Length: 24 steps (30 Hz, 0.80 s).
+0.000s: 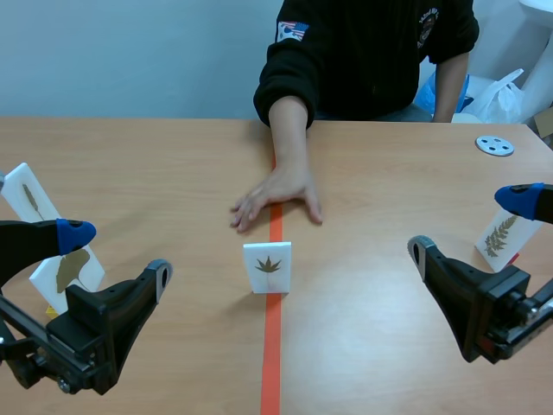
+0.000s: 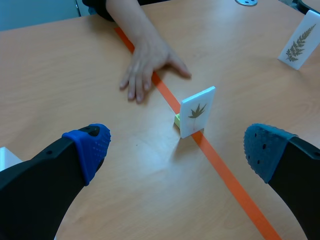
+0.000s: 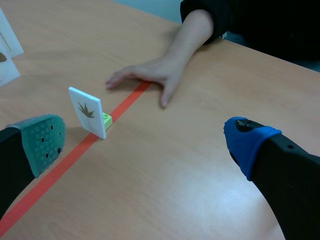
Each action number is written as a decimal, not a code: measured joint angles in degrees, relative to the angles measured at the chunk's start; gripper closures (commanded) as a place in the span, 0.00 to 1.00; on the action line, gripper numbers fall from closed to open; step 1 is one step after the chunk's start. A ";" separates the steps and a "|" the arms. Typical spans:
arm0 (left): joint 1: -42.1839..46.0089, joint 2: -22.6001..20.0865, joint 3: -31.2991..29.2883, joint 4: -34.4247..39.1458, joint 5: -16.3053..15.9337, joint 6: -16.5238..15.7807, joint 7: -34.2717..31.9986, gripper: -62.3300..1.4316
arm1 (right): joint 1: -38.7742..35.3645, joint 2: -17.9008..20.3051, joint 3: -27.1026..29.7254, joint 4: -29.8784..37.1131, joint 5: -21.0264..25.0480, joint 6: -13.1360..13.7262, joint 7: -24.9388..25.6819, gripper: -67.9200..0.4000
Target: Sort the leaf by its shape. The table is split by an orange tape line. A compound leaf with several leaflets goes to the left side, a simple leaf with one blade goes to the right side. Return to the home posture when a red brick is placed on the table.
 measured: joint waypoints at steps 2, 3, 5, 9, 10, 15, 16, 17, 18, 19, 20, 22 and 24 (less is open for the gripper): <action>0.00 0.00 0.00 0.00 0.00 0.00 0.02 0.09 | 0.00 0.00 0.00 0.00 0.00 0.00 0.00 0.00; 0.00 0.00 0.00 0.00 0.00 0.00 0.02 0.09 | 0.00 0.00 0.00 0.00 0.00 0.00 0.00 0.00; 0.00 0.00 0.00 0.00 0.00 0.00 0.02 0.09 | 0.00 0.00 0.00 0.00 0.00 0.00 0.00 0.00; 0.00 0.00 0.00 0.00 0.00 -0.15 0.02 0.09 | 0.00 0.00 0.00 0.00 0.00 0.00 0.00 0.00; 0.00 0.00 0.00 0.00 0.13 -0.70 0.02 0.09 | 0.00 0.00 0.00 0.00 0.00 0.00 0.02 0.00; -0.02 0.00 0.02 -1.11 2.58 -7.21 0.15 0.09 | 0.00 0.00 0.00 0.00 -0.02 0.00 1.09 0.00; -0.02 0.00 0.11 -1.73 2.78 -7.65 -0.04 0.09 | 0.00 0.00 0.00 0.00 -0.02 0.02 1.09 0.00; -0.13 0.00 0.55 -2.34 2.82 -7.43 -0.09 0.09 | 0.00 0.00 0.00 0.00 -0.02 0.00 1.09 0.00; -0.46 0.02 1.05 -3.13 3.21 -7.10 -0.20 0.09 | 0.00 0.00 0.00 0.00 -0.02 0.02 1.09 0.00; -1.09 0.02 1.68 -4.00 3.82 -7.13 -0.22 0.09 | 0.00 0.00 0.00 0.00 -0.02 0.02 1.09 0.00; -1.88 0.07 2.47 -4.96 4.39 -7.13 -0.24 0.09 | 0.00 0.00 0.00 0.00 -0.02 0.02 1.09 0.00; -4.15 0.74 4.00 -7.19 5.60 -7.15 -0.20 0.09 | 0.00 0.00 0.00 0.00 -0.02 0.02 1.09 0.00; -6.54 1.79 5.22 -9.66 5.95 -7.15 -0.72 0.09 | 0.00 0.00 0.00 0.00 0.00 0.17 1.09 0.00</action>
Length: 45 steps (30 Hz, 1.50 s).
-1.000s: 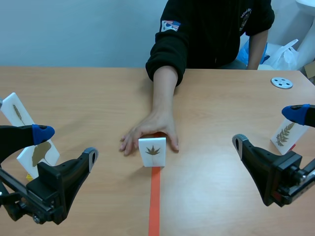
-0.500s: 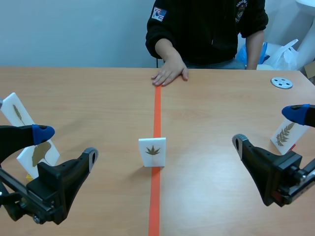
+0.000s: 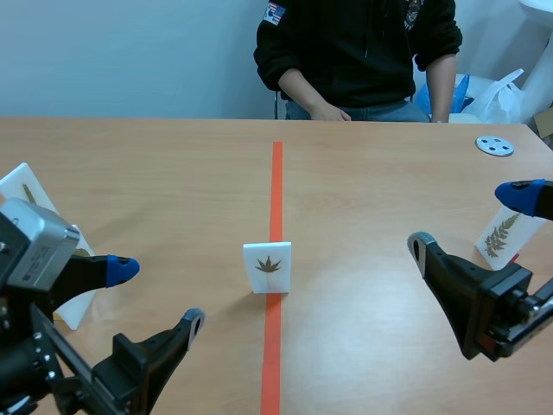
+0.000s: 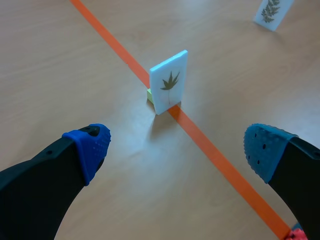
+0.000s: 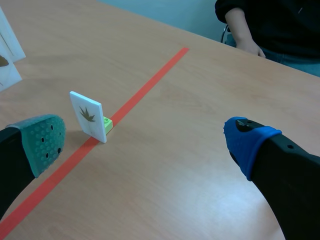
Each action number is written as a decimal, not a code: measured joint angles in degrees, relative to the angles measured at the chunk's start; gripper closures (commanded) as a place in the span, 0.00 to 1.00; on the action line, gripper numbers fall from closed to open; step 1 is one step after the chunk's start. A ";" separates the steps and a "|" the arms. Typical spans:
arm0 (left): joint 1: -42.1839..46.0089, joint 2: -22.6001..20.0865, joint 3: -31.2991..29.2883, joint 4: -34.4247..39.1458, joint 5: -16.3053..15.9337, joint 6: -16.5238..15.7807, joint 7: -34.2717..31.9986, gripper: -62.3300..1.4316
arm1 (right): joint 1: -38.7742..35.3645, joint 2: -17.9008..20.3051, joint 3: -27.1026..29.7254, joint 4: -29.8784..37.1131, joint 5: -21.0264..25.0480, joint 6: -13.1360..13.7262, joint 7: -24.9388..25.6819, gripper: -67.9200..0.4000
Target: Sort the leaf by its shape. The table is split by an orange tape line. A compound leaf with several leaflets goes to the left side, a simple leaf with one blade goes to the right side. Return to the home posture when a red brick is placed on the table.
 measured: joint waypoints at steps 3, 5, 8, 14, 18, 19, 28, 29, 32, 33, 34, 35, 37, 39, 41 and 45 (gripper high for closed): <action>-3.52 1.66 1.64 -4.35 1.44 0.02 -2.71 0.09 | 0.00 0.00 0.00 0.00 -0.02 0.00 0.00 0.00; -5.77 2.97 2.69 -7.52 2.03 0.04 -3.23 0.09 | 0.00 0.00 0.00 0.00 -0.02 0.00 0.00 0.00; -8.94 5.25 3.91 -12.35 3.82 0.09 -5.44 0.09 | 0.00 0.00 0.00 0.00 -0.02 0.00 0.00 0.00; -16.09 8.87 7.28 -22.58 8.35 0.17 -9.53 0.09 | 0.15 0.00 0.00 0.00 -0.02 0.00 0.00 0.00; -20.61 10.84 10.36 -29.31 11.58 0.79 -10.86 0.09 | 1.18 0.00 0.00 0.00 0.00 0.02 0.02 0.00; -21.64 11.19 10.95 -31.01 12.79 0.94 -11.98 0.09 | 1.44 0.00 0.00 0.00 -0.02 0.02 0.00 0.00; -30.12 14.27 12.31 -43.65 15.54 4.85 -16.87 0.09 | 1.44 0.00 0.00 0.00 -0.02 0.02 0.00 0.00; -30.88 14.51 12.31 -44.72 15.82 4.87 -17.42 0.09 | 1.44 0.00 0.00 0.00 -0.02 0.02 0.00 0.00; -32.79 14.99 12.41 -47.17 16.83 4.87 -17.79 0.09 | 1.44 0.00 0.00 0.00 -0.02 0.02 0.00 0.00; -33.33 15.08 12.83 -47.91 17.16 5.14 -18.10 0.09 | 1.44 0.00 0.00 0.00 -0.02 0.02 0.00 0.00; -33.88 15.08 13.38 -48.65 17.38 5.11 -18.67 0.09 | 1.44 0.00 0.00 0.00 -0.02 0.02 0.00 0.00; -34.32 15.15 14.01 -49.33 17.59 5.11 -19.21 0.09 | 1.44 0.00 0.00 0.00 -0.02 0.02 0.00 0.00; -35.15 15.63 15.28 -50.47 17.92 5.31 -19.52 0.09 | 1.44 0.00 0.00 0.00 -0.02 0.02 0.00 0.00; -35.82 16.76 16.13 -51.49 18.62 5.73 -19.52 0.09 | 1.44 0.00 0.00 0.00 -0.02 0.02 0.00 0.00; -36.24 17.73 16.85 -52.13 19.37 6.16 -19.56 0.09 | 1.44 0.00 0.00 0.00 -0.02 0.02 0.00 0.00; -36.68 18.86 17.99 -52.30 19.41 6.97 -19.89 0.09 | 1.44 0.00 0.00 0.00 -0.02 0.02 0.00 0.00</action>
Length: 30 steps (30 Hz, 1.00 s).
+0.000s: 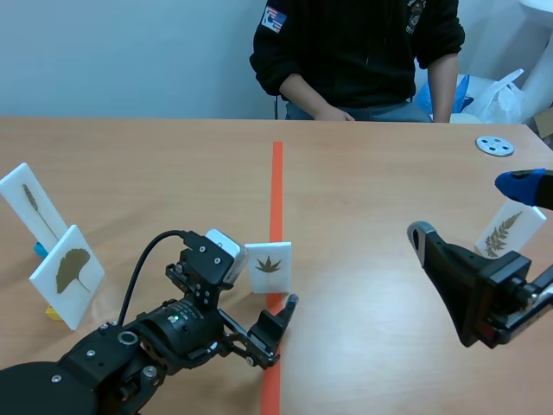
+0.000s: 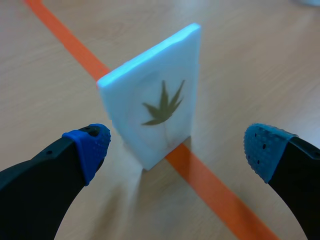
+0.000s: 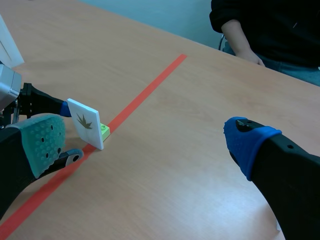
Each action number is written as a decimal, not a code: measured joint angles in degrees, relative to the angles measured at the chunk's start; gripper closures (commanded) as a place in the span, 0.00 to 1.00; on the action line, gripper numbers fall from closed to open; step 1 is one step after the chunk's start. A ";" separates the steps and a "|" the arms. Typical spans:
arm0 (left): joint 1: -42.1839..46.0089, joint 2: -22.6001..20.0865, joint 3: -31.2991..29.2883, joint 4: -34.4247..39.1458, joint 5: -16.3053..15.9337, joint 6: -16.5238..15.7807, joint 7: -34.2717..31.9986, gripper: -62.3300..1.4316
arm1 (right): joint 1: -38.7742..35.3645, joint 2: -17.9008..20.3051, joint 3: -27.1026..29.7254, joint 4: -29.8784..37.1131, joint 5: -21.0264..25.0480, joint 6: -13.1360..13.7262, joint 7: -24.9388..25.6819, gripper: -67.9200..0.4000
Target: Sort the leaf by its shape. The table is split by an orange tape line. A compound leaf with several leaflets goes to the left side, a simple leaf with one blade goes to the right side. Return to the home posture when a red brick is placed on the table.
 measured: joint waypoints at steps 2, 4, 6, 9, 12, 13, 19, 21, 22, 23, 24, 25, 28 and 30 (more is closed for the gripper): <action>-0.15 0.31 0.00 0.00 0.00 0.94 0.00 0.09 | 0.00 0.00 0.00 0.00 0.00 0.00 0.00 0.00; -0.28 0.33 0.00 0.00 0.00 1.11 0.00 0.09 | 0.00 0.00 0.00 0.00 0.00 0.00 0.00 0.00; -0.31 0.31 -0.02 0.00 -0.02 1.16 0.02 0.12 | 0.00 0.00 0.00 0.00 0.00 0.00 0.00 0.00; -0.31 0.31 -0.02 0.00 -0.02 1.14 0.13 0.32 | 0.00 0.00 0.00 0.00 0.00 0.00 0.00 0.00; -0.31 0.31 -0.02 0.00 0.00 1.16 0.48 0.44 | 0.00 0.00 0.00 0.00 0.00 0.00 0.00 0.00; -0.31 0.31 -0.02 0.00 0.00 1.16 0.46 0.47 | 0.00 0.00 0.00 0.00 0.00 0.00 0.00 0.00; -0.31 0.31 -0.02 0.00 0.00 1.14 0.90 0.66 | 0.00 0.00 0.00 0.00 0.00 0.00 0.00 0.00; -0.31 0.31 -0.02 0.00 0.00 1.14 0.87 0.68 | 0.00 0.00 0.00 0.00 0.00 0.00 0.00 0.00; -0.31 0.31 -0.02 0.00 0.00 1.14 0.87 0.68 | 0.00 0.00 0.00 0.00 0.00 0.00 0.00 0.00; -0.33 0.33 -0.02 0.00 0.00 1.14 0.87 0.68 | 0.00 0.00 0.00 0.00 0.00 0.00 0.00 0.00; -0.33 0.35 -0.02 0.00 0.00 1.16 0.87 0.68 | 0.00 0.00 0.00 0.00 0.00 0.00 0.00 0.00; -0.33 0.46 -0.02 0.00 0.00 1.16 0.87 0.68 | 0.00 0.00 0.00 0.00 0.00 0.00 0.00 0.00; -0.33 1.29 -0.02 0.00 -0.02 1.29 0.90 0.78 | 0.00 0.00 0.00 0.00 0.00 0.00 0.00 0.00; -0.33 2.12 -0.02 0.00 -0.02 1.31 0.87 0.84 | 0.00 0.00 0.00 0.00 0.00 0.00 0.00 0.00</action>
